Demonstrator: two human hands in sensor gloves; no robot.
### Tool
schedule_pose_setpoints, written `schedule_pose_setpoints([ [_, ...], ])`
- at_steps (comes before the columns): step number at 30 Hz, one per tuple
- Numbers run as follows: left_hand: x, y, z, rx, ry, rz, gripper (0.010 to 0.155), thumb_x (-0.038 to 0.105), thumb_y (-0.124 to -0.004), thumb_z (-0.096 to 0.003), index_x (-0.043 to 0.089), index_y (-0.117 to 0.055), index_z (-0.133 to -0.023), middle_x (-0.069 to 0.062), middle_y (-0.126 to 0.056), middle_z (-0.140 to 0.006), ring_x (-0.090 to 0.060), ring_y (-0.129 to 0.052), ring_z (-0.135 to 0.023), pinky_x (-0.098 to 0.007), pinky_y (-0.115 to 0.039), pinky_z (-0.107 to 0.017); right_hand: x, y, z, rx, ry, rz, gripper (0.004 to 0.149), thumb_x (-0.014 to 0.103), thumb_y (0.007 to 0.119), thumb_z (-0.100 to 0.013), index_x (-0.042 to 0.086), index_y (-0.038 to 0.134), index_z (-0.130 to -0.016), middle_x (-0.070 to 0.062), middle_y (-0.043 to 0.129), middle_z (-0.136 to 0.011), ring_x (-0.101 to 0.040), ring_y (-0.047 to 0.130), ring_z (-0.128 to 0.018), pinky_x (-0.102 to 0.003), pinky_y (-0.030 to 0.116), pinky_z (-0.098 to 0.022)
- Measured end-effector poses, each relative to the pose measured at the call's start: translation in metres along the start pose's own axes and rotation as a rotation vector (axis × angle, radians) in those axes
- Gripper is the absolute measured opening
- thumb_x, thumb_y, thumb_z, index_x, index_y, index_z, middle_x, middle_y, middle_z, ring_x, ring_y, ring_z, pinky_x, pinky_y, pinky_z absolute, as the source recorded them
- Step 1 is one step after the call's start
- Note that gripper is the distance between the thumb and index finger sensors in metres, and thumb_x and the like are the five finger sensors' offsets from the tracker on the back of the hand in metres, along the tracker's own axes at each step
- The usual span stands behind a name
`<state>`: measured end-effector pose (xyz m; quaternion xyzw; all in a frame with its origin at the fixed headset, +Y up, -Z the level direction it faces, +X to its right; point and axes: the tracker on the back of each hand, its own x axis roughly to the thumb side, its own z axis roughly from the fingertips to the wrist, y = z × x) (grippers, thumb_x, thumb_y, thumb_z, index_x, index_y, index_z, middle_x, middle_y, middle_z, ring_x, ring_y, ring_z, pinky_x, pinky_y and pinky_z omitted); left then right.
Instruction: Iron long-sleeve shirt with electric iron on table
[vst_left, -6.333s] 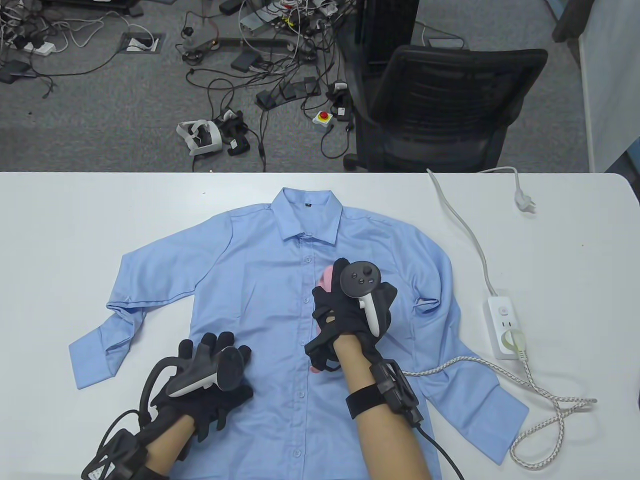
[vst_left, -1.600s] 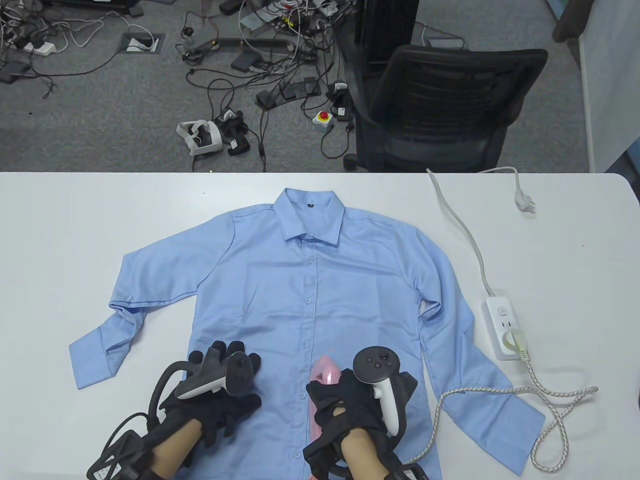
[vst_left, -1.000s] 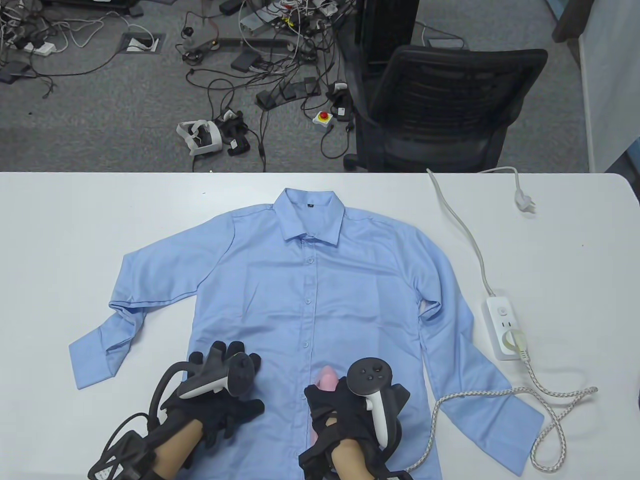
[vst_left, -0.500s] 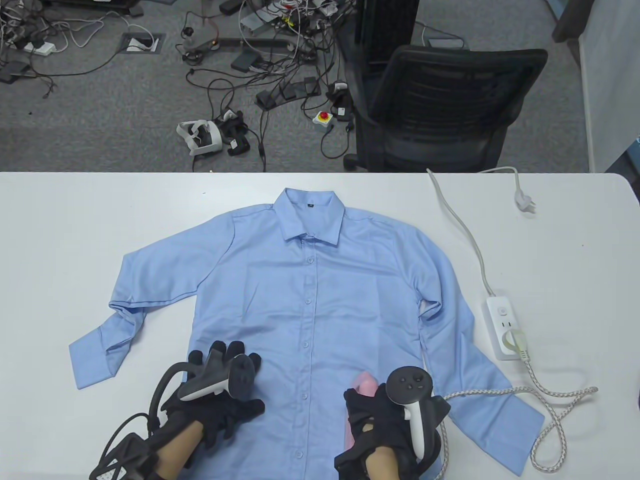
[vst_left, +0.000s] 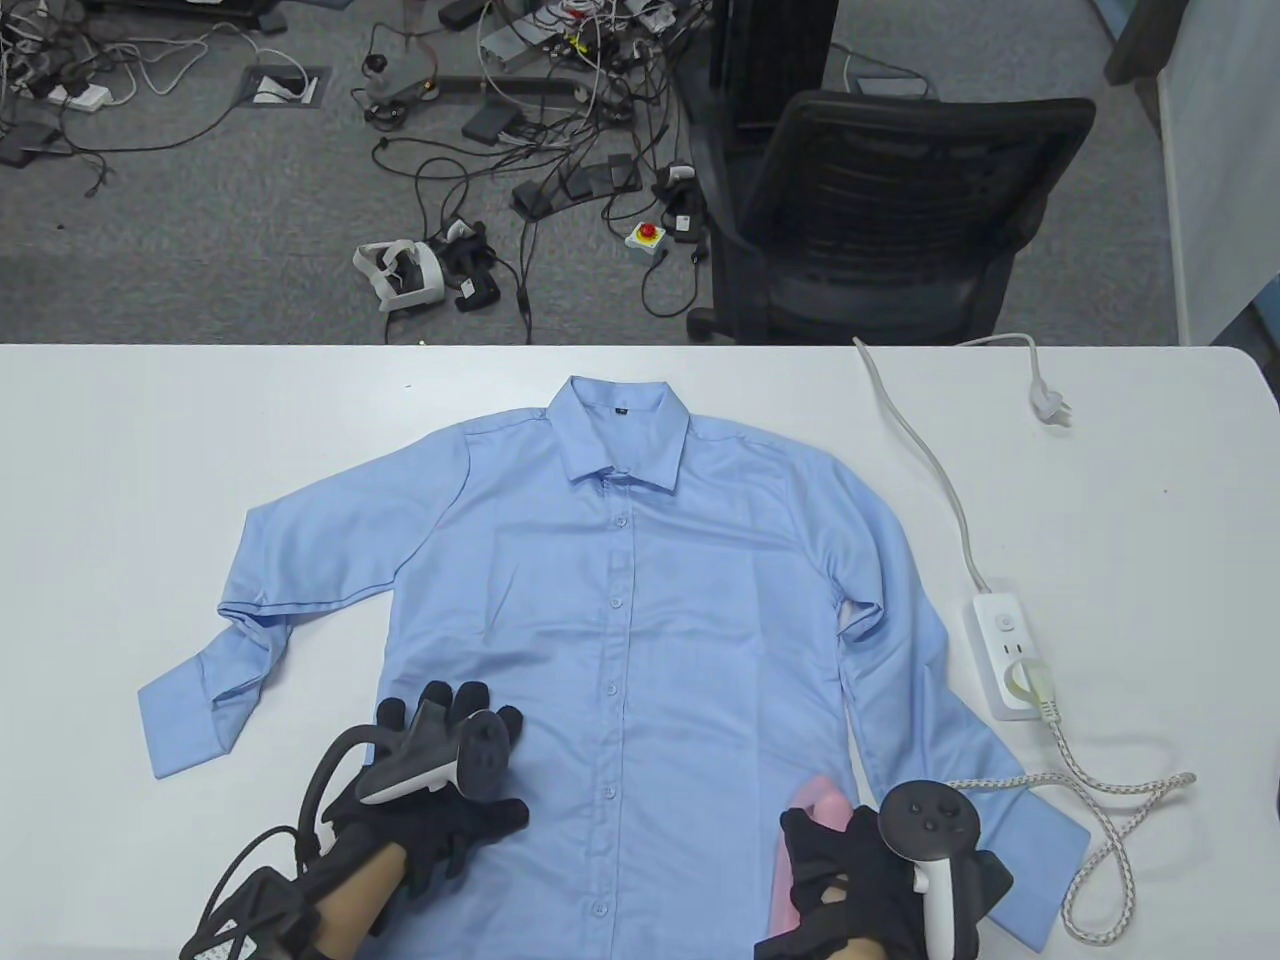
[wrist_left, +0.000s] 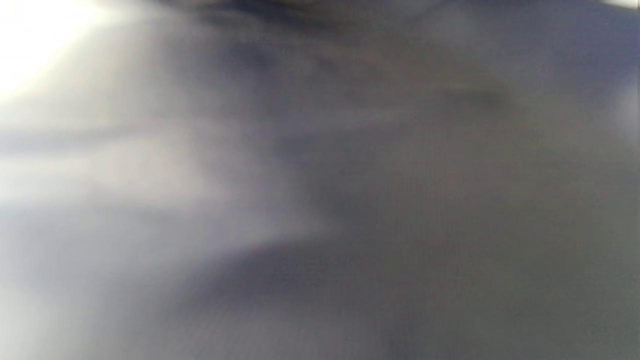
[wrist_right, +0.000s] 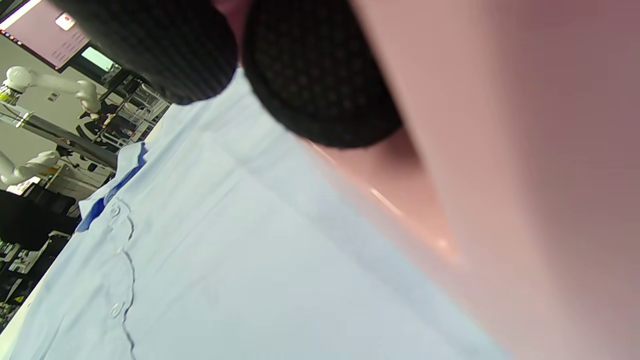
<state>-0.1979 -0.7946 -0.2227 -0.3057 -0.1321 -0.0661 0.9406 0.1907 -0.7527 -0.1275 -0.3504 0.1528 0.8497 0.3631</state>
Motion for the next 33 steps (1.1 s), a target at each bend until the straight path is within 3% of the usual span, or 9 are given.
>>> schedule_pose_setpoints([
  [28, 0.004, -0.001, 0.0, -0.013, -0.028, 0.007, 0.086, 0.079, -0.051, -0.0412, 0.043, -0.002, -0.102, -0.001, 0.01, -0.114, -0.034, 0.004, -0.105, -0.063, -0.005, -0.071, -0.022, -0.021, 0.0, -0.053, 0.047, -0.044, 0.053, 0.054, 0.08, -0.034, 0.016, 0.068, -0.07, 0.011, 0.079, -0.047, -0.004, 0.096, -0.022, -0.022, 0.091, -0.017],
  [31, -0.01, 0.011, 0.005, -0.003, -0.005, 0.055, 0.083, 0.079, -0.049, -0.0419, 0.045, -0.004, -0.103, 0.004, 0.015, -0.112, -0.025, 0.016, -0.1, -0.061, 0.001, -0.069, -0.021, -0.021, 0.0, -0.053, 0.047, -0.048, 0.053, 0.054, 0.08, -0.034, 0.016, 0.069, -0.07, 0.011, 0.08, -0.047, -0.004, 0.098, -0.022, -0.023, 0.092, -0.017],
  [33, -0.034, 0.02, 0.011, 0.08, 0.004, 0.179, 0.082, 0.078, -0.049, -0.0434, 0.045, -0.005, -0.104, 0.003, 0.014, -0.112, -0.026, 0.015, -0.101, -0.061, 0.001, -0.069, -0.02, -0.023, -0.003, 0.0, 0.047, -0.104, 0.054, 0.052, 0.081, -0.034, 0.014, 0.069, -0.071, 0.01, 0.082, -0.048, -0.006, 0.099, -0.023, -0.024, 0.093, -0.019],
])
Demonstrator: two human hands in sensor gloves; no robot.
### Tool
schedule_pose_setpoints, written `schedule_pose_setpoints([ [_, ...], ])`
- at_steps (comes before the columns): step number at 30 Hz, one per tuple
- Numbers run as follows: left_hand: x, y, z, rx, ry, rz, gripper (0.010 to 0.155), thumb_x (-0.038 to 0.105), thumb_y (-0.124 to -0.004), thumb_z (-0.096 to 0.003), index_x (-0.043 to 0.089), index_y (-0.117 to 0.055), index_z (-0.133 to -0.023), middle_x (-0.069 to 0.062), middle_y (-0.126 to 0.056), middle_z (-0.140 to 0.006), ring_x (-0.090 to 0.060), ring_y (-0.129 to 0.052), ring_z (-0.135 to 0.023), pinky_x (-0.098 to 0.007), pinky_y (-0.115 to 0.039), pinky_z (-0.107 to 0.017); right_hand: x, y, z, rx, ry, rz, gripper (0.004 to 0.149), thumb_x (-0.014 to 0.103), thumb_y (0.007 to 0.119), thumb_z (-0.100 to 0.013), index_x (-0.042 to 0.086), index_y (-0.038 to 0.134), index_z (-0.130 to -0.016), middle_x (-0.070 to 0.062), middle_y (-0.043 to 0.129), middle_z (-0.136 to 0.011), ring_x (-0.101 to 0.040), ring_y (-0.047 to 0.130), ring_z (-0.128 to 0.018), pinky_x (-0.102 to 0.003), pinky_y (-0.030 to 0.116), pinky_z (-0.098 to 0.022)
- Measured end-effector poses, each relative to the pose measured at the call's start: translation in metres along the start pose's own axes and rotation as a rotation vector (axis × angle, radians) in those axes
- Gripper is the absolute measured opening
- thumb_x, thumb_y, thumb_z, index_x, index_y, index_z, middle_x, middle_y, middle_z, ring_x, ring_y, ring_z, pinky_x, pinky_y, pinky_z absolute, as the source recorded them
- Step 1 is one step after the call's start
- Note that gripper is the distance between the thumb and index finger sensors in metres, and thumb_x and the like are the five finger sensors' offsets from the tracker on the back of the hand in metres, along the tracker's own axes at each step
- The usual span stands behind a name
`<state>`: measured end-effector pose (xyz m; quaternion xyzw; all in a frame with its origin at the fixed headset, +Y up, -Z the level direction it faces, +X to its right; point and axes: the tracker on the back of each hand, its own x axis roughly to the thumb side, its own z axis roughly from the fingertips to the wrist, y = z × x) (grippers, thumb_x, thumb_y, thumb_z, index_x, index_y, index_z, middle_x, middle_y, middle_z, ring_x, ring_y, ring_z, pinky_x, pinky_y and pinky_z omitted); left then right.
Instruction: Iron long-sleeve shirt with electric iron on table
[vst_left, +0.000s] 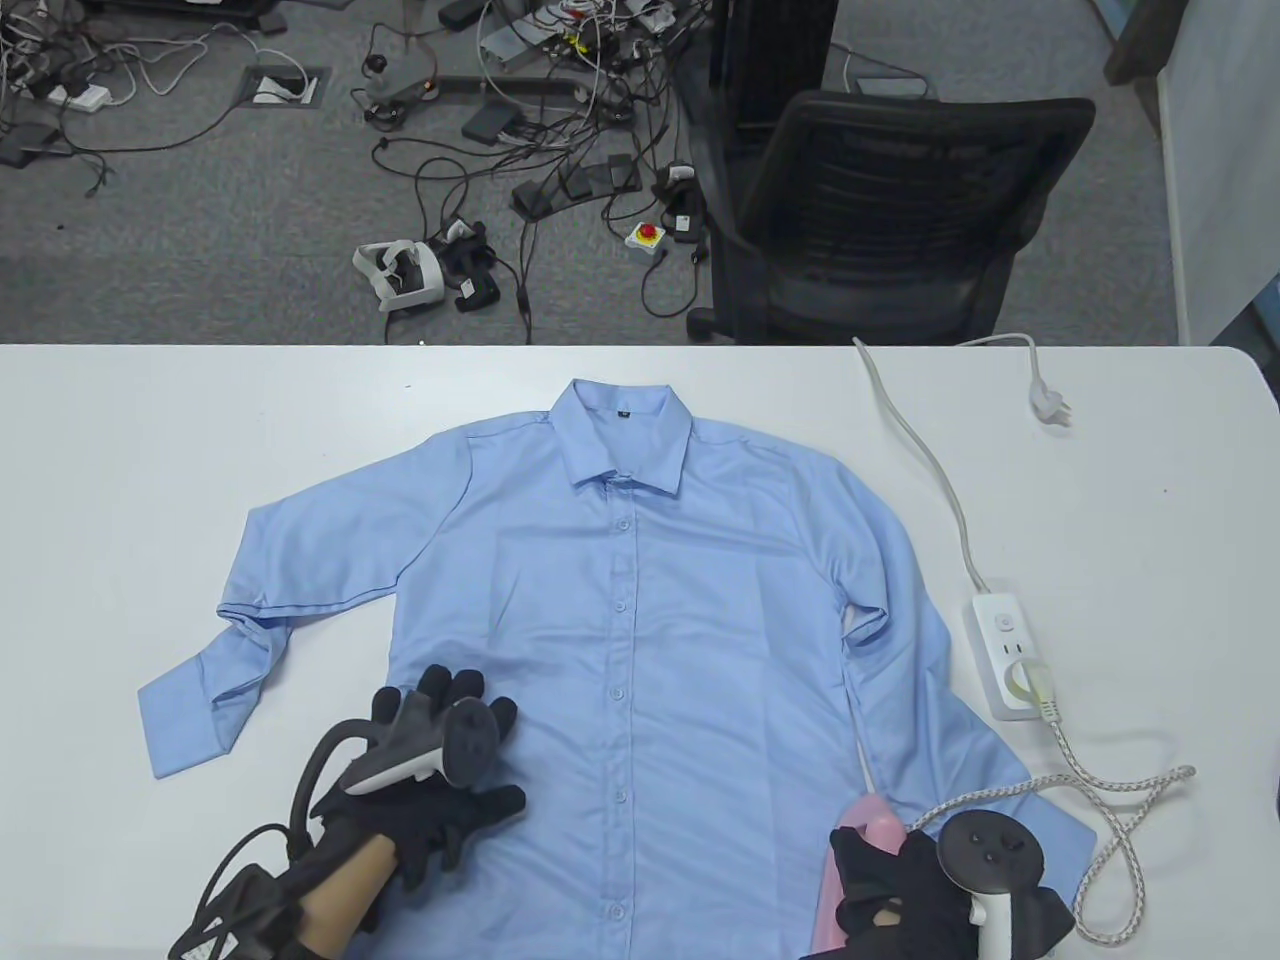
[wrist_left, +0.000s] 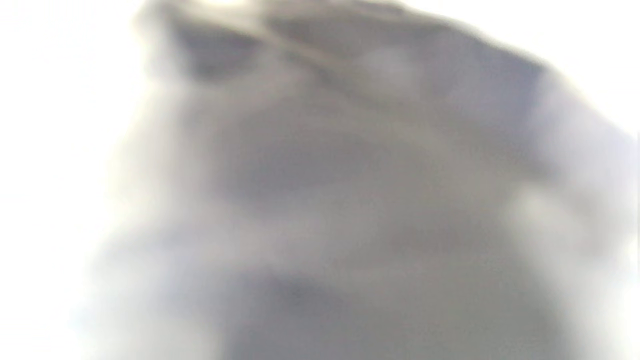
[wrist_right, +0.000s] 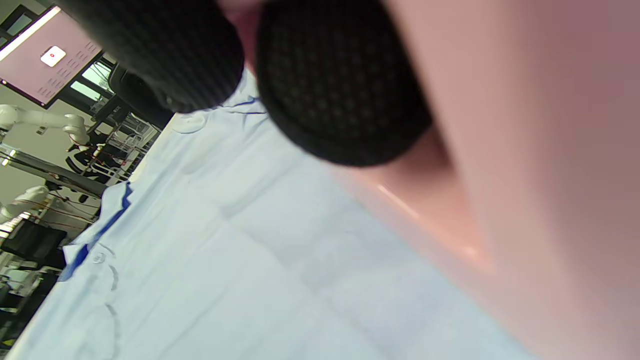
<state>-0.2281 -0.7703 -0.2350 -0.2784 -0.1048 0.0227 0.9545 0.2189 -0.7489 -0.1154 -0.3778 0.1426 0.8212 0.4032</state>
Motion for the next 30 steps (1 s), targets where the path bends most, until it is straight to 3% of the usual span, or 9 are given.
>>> schedule_pose_setpoints([
  [4, -0.049, 0.017, 0.01, 0.05, 0.059, 0.184, 0.08, 0.076, -0.05, -0.0458, 0.043, -0.008, -0.105, 0.0, 0.012, -0.113, -0.027, 0.014, -0.101, -0.061, 0.002, -0.068, 0.029, -0.005, 0.0, 0.1, -0.038, -0.151, 0.055, 0.049, 0.081, -0.035, 0.012, 0.066, -0.073, 0.007, 0.08, -0.052, -0.009, 0.099, -0.027, -0.028, 0.092, -0.024],
  [8, -0.076, 0.019, 0.012, 0.101, 0.018, 0.494, 0.077, 0.073, -0.054, -0.0482, 0.042, -0.015, -0.107, -0.001, 0.006, -0.116, -0.028, 0.011, -0.102, -0.061, 0.001, -0.067, 0.104, -0.006, 0.015, 0.177, -0.191, -0.15, 0.056, 0.049, 0.08, -0.036, 0.012, 0.064, -0.075, 0.006, 0.079, -0.054, -0.009, 0.098, -0.03, -0.028, 0.091, -0.026],
  [12, -0.079, 0.014, 0.007, 0.049, 0.082, 0.405, 0.076, 0.072, -0.053, -0.0487, 0.043, -0.015, -0.107, -0.001, 0.006, -0.115, -0.028, 0.01, -0.102, -0.061, 0.001, -0.067, 0.173, 0.012, 0.031, 0.198, -0.33, -0.125, 0.056, 0.049, 0.08, -0.036, 0.013, 0.065, -0.075, 0.007, 0.079, -0.054, -0.008, 0.098, -0.03, -0.028, 0.092, -0.026],
  [15, -0.079, 0.009, 0.006, 0.003, 0.103, 0.363, 0.075, 0.072, -0.053, -0.0493, 0.042, -0.015, -0.107, -0.001, 0.007, -0.115, -0.028, 0.011, -0.102, -0.061, 0.002, -0.067, 0.229, 0.043, 0.04, 0.23, -0.419, -0.046, 0.056, 0.049, 0.079, -0.036, 0.013, 0.065, -0.076, 0.007, 0.079, -0.055, -0.008, 0.098, -0.031, -0.028, 0.091, -0.027],
  [18, -0.079, 0.011, 0.007, 0.032, 0.105, 0.362, 0.074, 0.071, -0.053, -0.0493, 0.043, -0.016, -0.107, -0.001, 0.005, -0.116, -0.028, 0.01, -0.102, -0.061, 0.002, -0.067, 0.266, 0.076, 0.04, 0.29, -0.489, -0.057, 0.058, 0.049, 0.078, -0.037, 0.012, 0.062, -0.078, 0.006, 0.077, -0.058, -0.009, 0.097, -0.034, -0.029, 0.09, -0.03],
  [20, -0.08, 0.013, 0.009, 0.04, 0.105, 0.355, 0.074, 0.071, -0.053, -0.0492, 0.043, -0.017, -0.107, -0.001, 0.004, -0.116, -0.028, 0.009, -0.102, -0.061, 0.001, -0.067, 0.276, 0.09, 0.036, 0.32, -0.491, -0.087, 0.058, 0.049, 0.078, -0.037, 0.012, 0.062, -0.079, 0.006, 0.077, -0.059, -0.01, 0.096, -0.035, -0.029, 0.09, -0.031],
  [24, -0.081, 0.012, 0.009, 0.044, 0.138, 0.324, 0.074, 0.071, -0.054, -0.0492, 0.043, -0.017, -0.107, -0.001, 0.004, -0.116, -0.029, 0.008, -0.103, -0.061, 0.001, -0.067, 0.296, 0.134, 0.017, 0.503, -0.453, -0.128, 0.06, 0.045, 0.077, -0.039, 0.01, 0.055, -0.083, 0.004, 0.072, -0.065, -0.012, 0.093, -0.043, -0.031, 0.087, -0.036],
  [30, -0.083, 0.005, 0.001, -0.027, 0.159, 0.32, 0.073, 0.071, -0.053, -0.0497, 0.044, -0.017, -0.107, -0.001, 0.004, -0.116, -0.028, 0.009, -0.103, -0.061, 0.001, -0.067, 0.313, 0.186, -0.005, 0.557, -0.512, -0.046, 0.065, 0.041, 0.076, -0.04, 0.006, 0.048, -0.087, 0.002, 0.067, -0.072, -0.014, 0.091, -0.05, -0.032, 0.085, -0.041],
])
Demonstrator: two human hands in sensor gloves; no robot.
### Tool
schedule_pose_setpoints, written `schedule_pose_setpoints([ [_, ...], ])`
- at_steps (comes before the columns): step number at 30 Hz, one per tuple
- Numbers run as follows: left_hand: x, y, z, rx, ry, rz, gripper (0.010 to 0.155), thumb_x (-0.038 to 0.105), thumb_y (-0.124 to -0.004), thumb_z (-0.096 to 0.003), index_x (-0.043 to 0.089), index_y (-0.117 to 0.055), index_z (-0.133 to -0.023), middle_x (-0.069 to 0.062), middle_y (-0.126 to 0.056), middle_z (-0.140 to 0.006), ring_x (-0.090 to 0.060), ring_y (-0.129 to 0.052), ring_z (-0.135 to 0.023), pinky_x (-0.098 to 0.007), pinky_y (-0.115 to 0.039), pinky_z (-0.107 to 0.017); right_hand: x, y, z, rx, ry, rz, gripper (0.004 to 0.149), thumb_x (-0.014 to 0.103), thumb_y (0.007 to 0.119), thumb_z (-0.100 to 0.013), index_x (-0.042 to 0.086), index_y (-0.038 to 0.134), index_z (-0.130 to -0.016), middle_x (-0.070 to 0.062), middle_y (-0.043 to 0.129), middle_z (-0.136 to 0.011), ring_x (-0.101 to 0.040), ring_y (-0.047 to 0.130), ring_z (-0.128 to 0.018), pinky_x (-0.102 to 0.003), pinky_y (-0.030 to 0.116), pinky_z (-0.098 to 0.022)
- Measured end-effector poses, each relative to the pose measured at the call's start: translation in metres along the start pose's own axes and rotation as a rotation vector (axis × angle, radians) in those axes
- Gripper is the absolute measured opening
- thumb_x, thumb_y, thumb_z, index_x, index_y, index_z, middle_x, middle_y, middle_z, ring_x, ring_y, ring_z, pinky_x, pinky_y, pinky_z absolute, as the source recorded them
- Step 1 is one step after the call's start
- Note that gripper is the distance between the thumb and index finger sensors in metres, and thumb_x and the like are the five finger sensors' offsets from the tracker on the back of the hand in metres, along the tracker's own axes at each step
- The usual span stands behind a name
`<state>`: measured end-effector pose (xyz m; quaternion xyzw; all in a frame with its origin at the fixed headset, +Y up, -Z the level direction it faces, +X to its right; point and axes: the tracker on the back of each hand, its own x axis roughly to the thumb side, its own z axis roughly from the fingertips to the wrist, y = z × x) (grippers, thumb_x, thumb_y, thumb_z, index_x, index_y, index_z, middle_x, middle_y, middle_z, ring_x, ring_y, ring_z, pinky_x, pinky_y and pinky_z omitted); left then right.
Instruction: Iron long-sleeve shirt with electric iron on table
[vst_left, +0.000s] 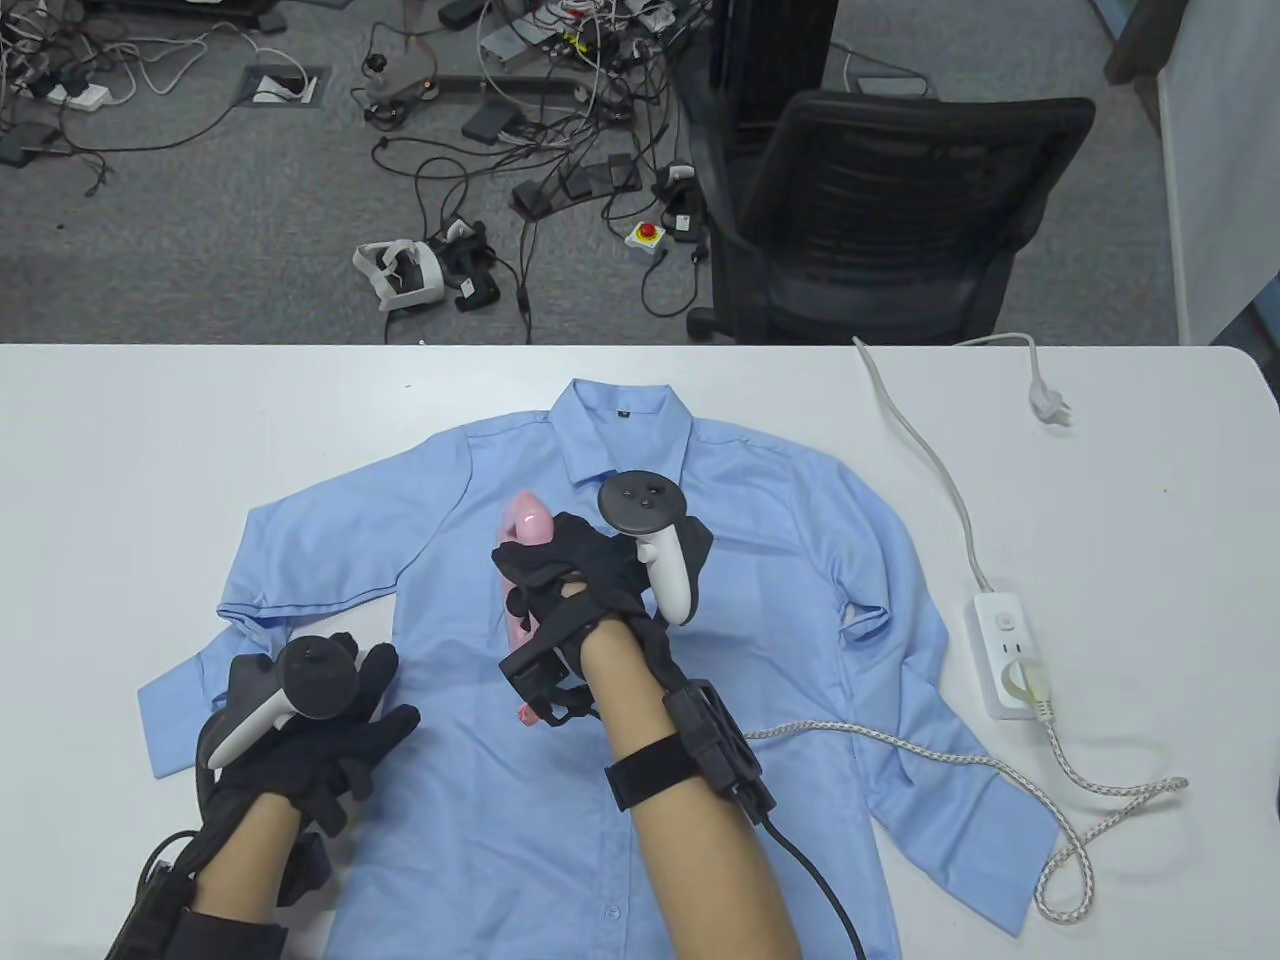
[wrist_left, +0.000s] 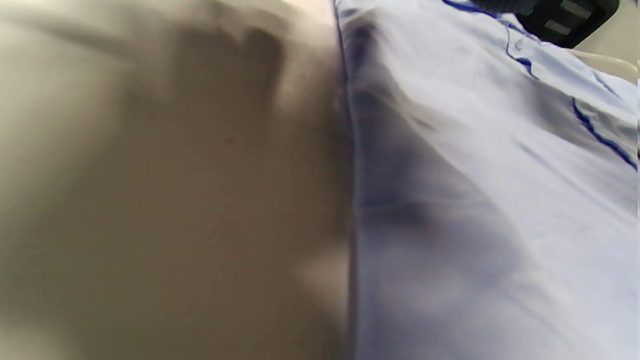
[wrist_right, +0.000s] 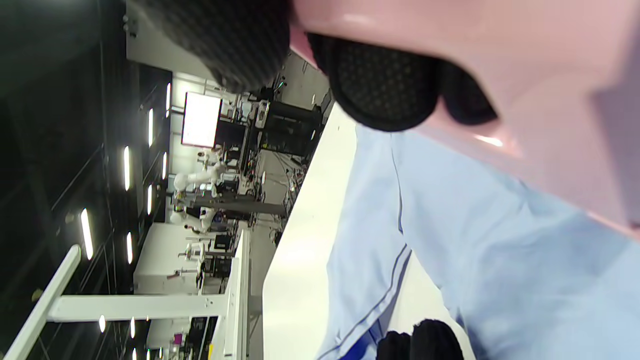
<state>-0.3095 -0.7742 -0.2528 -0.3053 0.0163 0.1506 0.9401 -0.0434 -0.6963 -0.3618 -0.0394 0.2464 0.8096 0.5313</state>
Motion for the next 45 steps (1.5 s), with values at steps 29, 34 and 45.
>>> schedule_pose_setpoints([
  [29, 0.008, -0.019, -0.014, -0.093, 0.018, -0.097, 0.072, 0.068, -0.054, -0.0507, 0.044, -0.014, -0.105, 0.003, 0.007, -0.114, -0.026, 0.009, -0.103, -0.06, 0.002, -0.068, -0.022, 0.036, -0.059, -0.138, 0.014, 0.136, 0.078, 0.038, 0.075, -0.04, 0.004, 0.033, -0.095, -0.007, 0.064, -0.079, -0.013, 0.092, -0.052, -0.029, 0.09, -0.04],
  [34, 0.009, -0.019, -0.014, -0.093, 0.022, -0.113, 0.073, 0.068, -0.055, -0.0504, 0.043, -0.013, -0.105, 0.003, 0.008, -0.114, -0.026, 0.008, -0.103, -0.06, 0.002, -0.068, -0.033, 0.012, -0.054, -0.209, 0.058, 0.102, 0.078, 0.038, 0.075, -0.04, 0.003, 0.033, -0.095, -0.007, 0.064, -0.079, -0.013, 0.092, -0.051, -0.029, 0.09, -0.04],
  [45, 0.012, -0.019, -0.012, -0.098, 0.027, -0.131, 0.075, 0.069, -0.054, -0.0502, 0.041, -0.01, -0.105, 0.0, 0.009, -0.113, -0.028, 0.009, -0.103, -0.061, 0.001, -0.068, -0.047, -0.013, -0.045, -0.301, 0.102, 0.073, 0.079, 0.039, 0.073, -0.04, 0.003, 0.029, -0.095, -0.006, 0.062, -0.078, -0.012, 0.091, -0.05, -0.028, 0.089, -0.039],
])
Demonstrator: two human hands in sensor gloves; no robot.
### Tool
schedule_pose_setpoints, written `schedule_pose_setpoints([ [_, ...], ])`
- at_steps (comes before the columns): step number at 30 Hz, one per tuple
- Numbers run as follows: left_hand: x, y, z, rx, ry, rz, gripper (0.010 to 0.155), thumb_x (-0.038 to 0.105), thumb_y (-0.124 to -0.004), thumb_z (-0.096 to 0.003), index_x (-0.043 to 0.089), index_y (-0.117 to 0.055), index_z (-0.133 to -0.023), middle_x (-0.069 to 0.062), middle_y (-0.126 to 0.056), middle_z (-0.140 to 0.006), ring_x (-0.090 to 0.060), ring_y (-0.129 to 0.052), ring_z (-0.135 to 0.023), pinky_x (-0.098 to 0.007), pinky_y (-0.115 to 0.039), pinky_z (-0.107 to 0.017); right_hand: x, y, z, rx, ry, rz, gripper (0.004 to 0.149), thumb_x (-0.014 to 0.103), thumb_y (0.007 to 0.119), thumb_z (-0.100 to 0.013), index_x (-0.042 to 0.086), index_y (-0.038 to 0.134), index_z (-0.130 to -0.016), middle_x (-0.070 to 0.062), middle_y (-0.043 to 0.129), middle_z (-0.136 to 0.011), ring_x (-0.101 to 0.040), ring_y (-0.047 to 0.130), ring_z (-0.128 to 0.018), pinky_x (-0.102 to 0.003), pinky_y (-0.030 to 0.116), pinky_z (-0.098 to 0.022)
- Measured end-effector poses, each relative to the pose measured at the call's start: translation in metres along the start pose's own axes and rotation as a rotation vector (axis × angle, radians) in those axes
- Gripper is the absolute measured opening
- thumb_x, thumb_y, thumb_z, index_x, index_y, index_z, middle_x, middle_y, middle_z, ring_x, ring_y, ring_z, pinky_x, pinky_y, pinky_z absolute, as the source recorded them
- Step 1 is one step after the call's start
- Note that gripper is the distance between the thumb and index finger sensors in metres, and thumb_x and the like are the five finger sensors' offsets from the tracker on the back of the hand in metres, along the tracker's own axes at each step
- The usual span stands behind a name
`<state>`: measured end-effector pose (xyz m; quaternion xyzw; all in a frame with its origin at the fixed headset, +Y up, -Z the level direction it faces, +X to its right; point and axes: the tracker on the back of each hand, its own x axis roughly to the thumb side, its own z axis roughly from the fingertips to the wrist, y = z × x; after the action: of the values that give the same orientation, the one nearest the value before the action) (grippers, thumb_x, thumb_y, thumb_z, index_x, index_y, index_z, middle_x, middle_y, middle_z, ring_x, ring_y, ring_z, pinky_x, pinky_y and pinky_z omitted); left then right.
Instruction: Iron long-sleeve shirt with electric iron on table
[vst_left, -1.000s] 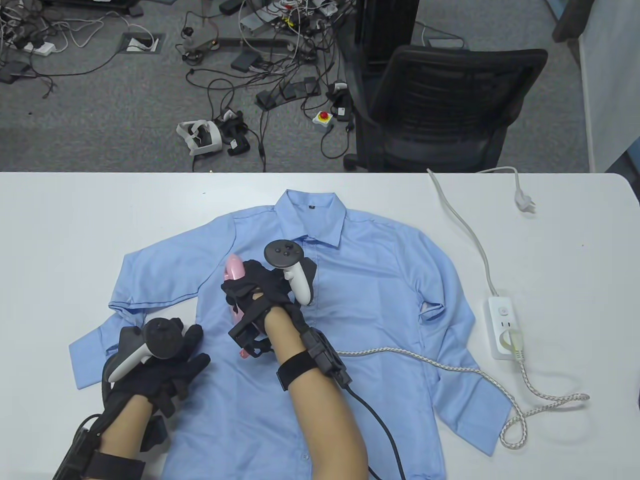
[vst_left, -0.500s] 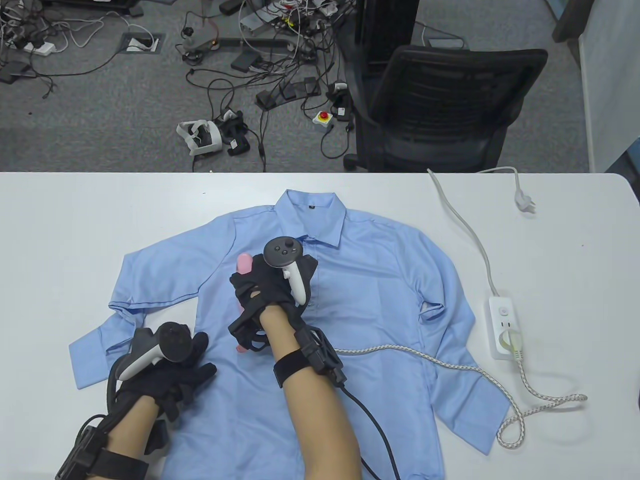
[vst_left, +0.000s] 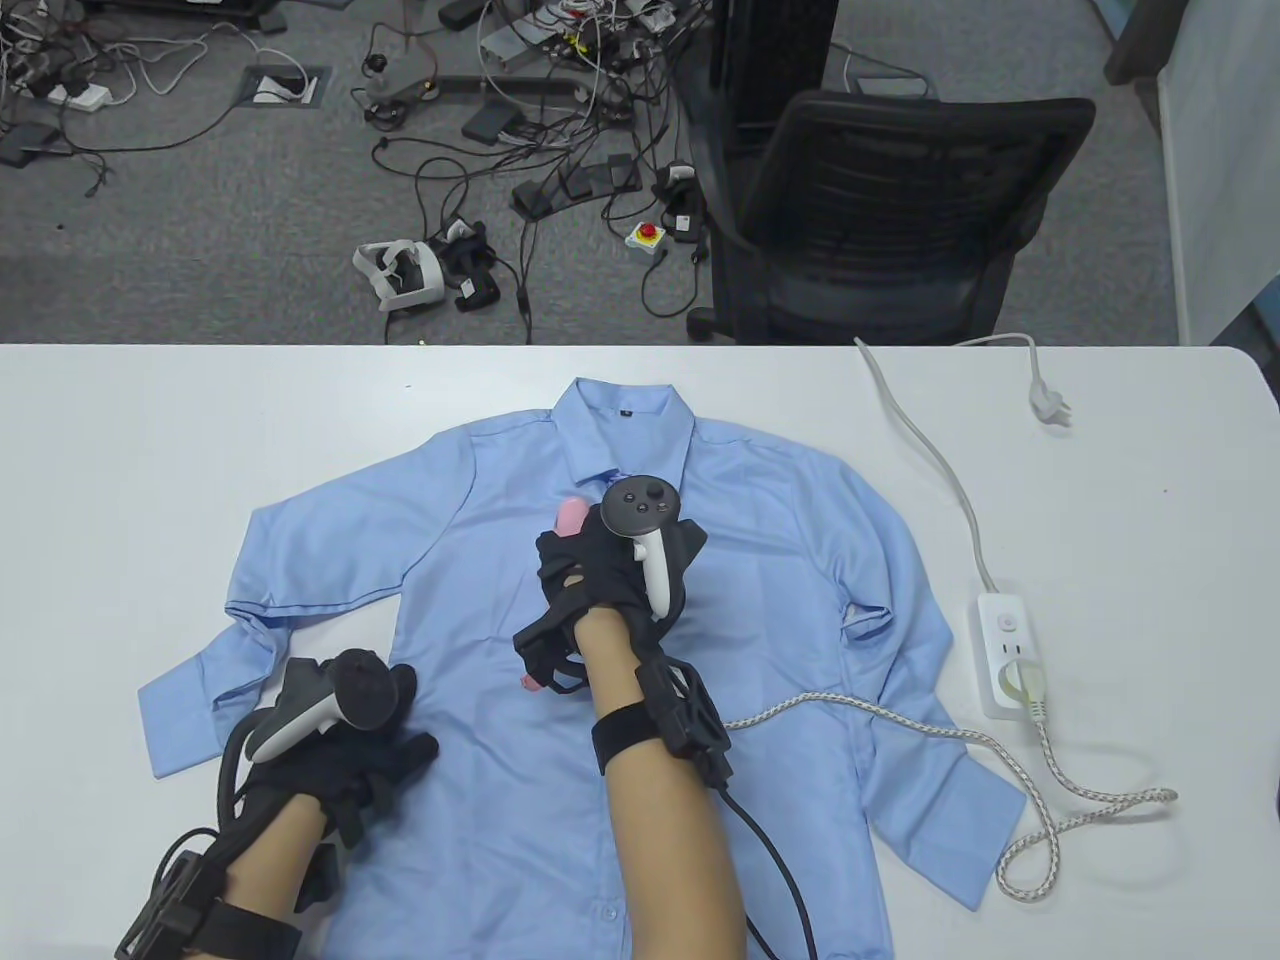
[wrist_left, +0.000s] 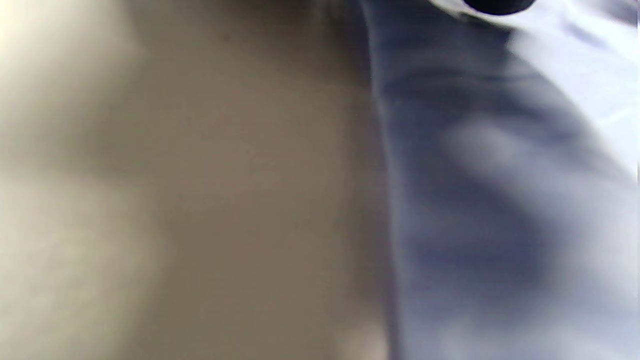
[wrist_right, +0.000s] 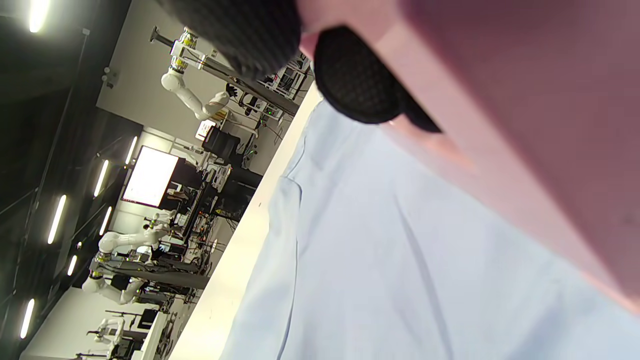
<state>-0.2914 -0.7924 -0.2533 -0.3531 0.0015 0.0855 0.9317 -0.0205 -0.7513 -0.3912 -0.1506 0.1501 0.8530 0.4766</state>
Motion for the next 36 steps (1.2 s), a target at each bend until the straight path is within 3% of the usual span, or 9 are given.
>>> schedule_pose_setpoints([
  [3, -0.012, 0.01, 0.005, 0.013, -0.048, 0.133, 0.075, 0.07, -0.054, -0.05, 0.039, -0.014, -0.106, 0.0, 0.006, -0.114, -0.027, 0.007, -0.104, -0.06, 0.002, -0.068, 0.0, 0.0, 0.005, -0.002, 0.01, -0.036, 0.079, 0.037, 0.074, -0.04, 0.003, 0.029, -0.094, -0.006, 0.062, -0.079, -0.013, 0.091, -0.051, -0.03, 0.089, -0.04],
  [5, -0.02, 0.018, 0.011, 0.13, -0.037, 0.192, 0.076, 0.068, -0.054, -0.0505, 0.039, -0.012, -0.106, 0.0, 0.008, -0.114, -0.028, 0.008, -0.103, -0.06, 0.002, -0.068, 0.005, 0.004, 0.016, 0.058, -0.061, -0.031, 0.079, 0.038, 0.074, -0.04, 0.003, 0.029, -0.094, -0.006, 0.063, -0.078, -0.013, 0.091, -0.05, -0.03, 0.088, -0.04],
  [7, -0.024, 0.022, 0.014, 0.179, -0.006, 0.182, 0.072, 0.065, -0.054, -0.0513, 0.039, -0.014, -0.106, 0.0, 0.005, -0.114, -0.028, 0.005, -0.104, -0.06, 0.0, -0.068, 0.013, 0.01, 0.029, 0.143, -0.091, -0.019, 0.079, 0.038, 0.073, -0.04, 0.003, 0.027, -0.095, -0.005, 0.062, -0.078, -0.013, 0.09, -0.051, -0.03, 0.088, -0.04],
  [14, -0.037, 0.025, 0.017, 0.152, 0.007, 0.252, 0.067, 0.061, -0.051, -0.0535, 0.041, -0.016, -0.107, 0.0, 0.006, -0.114, -0.028, 0.006, -0.103, -0.06, 0.0, -0.068, 0.025, 0.053, 0.077, 0.255, -0.117, 0.056, 0.079, 0.038, 0.072, -0.04, 0.003, 0.027, -0.095, -0.005, 0.061, -0.079, -0.013, 0.09, -0.052, -0.031, 0.088, -0.041],
  [18, -0.041, 0.028, 0.02, 0.176, -0.028, 0.305, 0.063, 0.058, -0.051, -0.0542, 0.043, -0.018, -0.107, 0.0, 0.005, -0.115, -0.028, 0.005, -0.104, -0.06, -0.001, -0.068, 0.021, 0.076, 0.089, 0.299, -0.118, 0.044, 0.079, 0.038, 0.072, -0.041, 0.003, 0.026, -0.095, -0.005, 0.061, -0.079, -0.013, 0.09, -0.053, -0.031, 0.088, -0.042],
  [22, -0.042, 0.025, 0.019, 0.1, -0.086, 0.374, 0.064, 0.058, -0.051, -0.0547, 0.044, -0.017, -0.106, 0.002, 0.007, -0.114, -0.027, 0.007, -0.103, -0.06, 0.001, -0.067, 0.022, 0.096, 0.099, 0.309, -0.118, 0.039, 0.079, 0.038, 0.071, -0.041, 0.003, 0.026, -0.095, -0.005, 0.06, -0.08, -0.013, 0.089, -0.053, -0.031, 0.088, -0.043],
  [29, -0.033, 0.022, 0.018, 0.1, -0.099, 0.303, 0.059, 0.053, -0.054, -0.0558, 0.048, -0.026, -0.107, 0.002, 0.003, -0.116, -0.028, 0.006, -0.104, -0.06, 0.001, -0.067, 0.02, 0.111, 0.101, 0.241, -0.122, 0.103, 0.079, 0.04, 0.071, -0.041, 0.004, 0.026, -0.095, -0.005, 0.061, -0.08, -0.011, 0.09, -0.054, -0.028, 0.089, -0.041],
  [35, -0.023, 0.008, 0.004, 0.042, 0.014, 0.145, 0.054, 0.054, -0.058, -0.0559, 0.052, -0.035, -0.105, 0.003, -0.001, -0.117, -0.028, 0.004, -0.104, -0.06, 0.0, -0.068, 0.019, 0.11, 0.1, 0.24, -0.102, 0.078, 0.079, 0.039, 0.071, -0.041, 0.003, 0.027, -0.095, -0.005, 0.061, -0.08, -0.011, 0.091, -0.054, -0.029, 0.09, -0.041],
  [36, -0.023, 0.005, 0.001, 0.016, 0.033, 0.105, 0.056, 0.057, -0.058, -0.0554, 0.056, -0.029, -0.102, 0.006, 0.003, -0.115, -0.027, 0.005, -0.104, -0.06, 0.0, -0.068, 0.02, 0.108, 0.1, 0.224, -0.106, 0.089, 0.079, 0.039, 0.071, -0.041, 0.003, 0.026, -0.095, -0.005, 0.061, -0.08, -0.011, 0.092, -0.054, -0.029, 0.09, -0.041],
])
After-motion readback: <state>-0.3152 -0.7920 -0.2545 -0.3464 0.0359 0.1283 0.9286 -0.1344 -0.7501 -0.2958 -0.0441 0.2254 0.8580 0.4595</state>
